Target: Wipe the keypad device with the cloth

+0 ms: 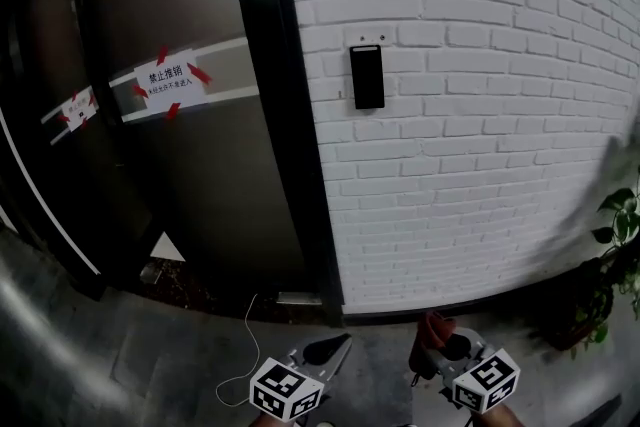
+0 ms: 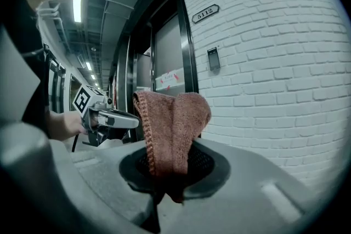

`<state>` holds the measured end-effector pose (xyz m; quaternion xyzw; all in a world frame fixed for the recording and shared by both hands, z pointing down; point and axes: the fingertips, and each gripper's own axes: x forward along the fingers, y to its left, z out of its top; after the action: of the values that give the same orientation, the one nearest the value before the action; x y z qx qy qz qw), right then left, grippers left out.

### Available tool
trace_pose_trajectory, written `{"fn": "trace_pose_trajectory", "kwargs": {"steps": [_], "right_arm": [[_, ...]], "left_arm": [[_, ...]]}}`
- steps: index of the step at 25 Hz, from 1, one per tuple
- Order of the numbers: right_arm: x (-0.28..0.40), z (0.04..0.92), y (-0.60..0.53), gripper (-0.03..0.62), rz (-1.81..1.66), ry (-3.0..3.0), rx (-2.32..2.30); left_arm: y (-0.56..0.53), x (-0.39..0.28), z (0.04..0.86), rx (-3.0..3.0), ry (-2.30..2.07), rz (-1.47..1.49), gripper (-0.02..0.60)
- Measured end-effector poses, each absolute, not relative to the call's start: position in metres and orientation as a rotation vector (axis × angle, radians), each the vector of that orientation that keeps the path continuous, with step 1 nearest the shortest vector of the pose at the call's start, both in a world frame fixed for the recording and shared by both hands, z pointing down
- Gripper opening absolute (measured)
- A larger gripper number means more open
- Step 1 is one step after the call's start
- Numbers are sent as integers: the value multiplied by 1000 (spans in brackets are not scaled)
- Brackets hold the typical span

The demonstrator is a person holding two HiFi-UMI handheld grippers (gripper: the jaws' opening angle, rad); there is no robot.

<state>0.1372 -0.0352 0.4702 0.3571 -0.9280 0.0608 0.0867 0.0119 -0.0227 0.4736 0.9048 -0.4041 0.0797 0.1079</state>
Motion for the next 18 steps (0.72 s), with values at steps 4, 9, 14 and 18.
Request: {"fn": "trace_pose_trajectory", "kwargs": {"steps": [4, 9, 14, 18], "right_arm": [[134, 474, -36, 49, 180, -2746, 1098], [128, 478, -33, 49, 193, -2740, 1110], [132, 477, -36, 49, 189, -2710, 1140], [134, 486, -34, 49, 202, -2697, 1142]], "left_arm": [[-27, 9, 473, 2687, -1155, 229, 17], [-26, 10, 474, 2695, -1117, 234, 17], [-27, 12, 472, 2711, -1090, 219, 17], [-27, 5, 476, 2701, -1109, 213, 17]]}}
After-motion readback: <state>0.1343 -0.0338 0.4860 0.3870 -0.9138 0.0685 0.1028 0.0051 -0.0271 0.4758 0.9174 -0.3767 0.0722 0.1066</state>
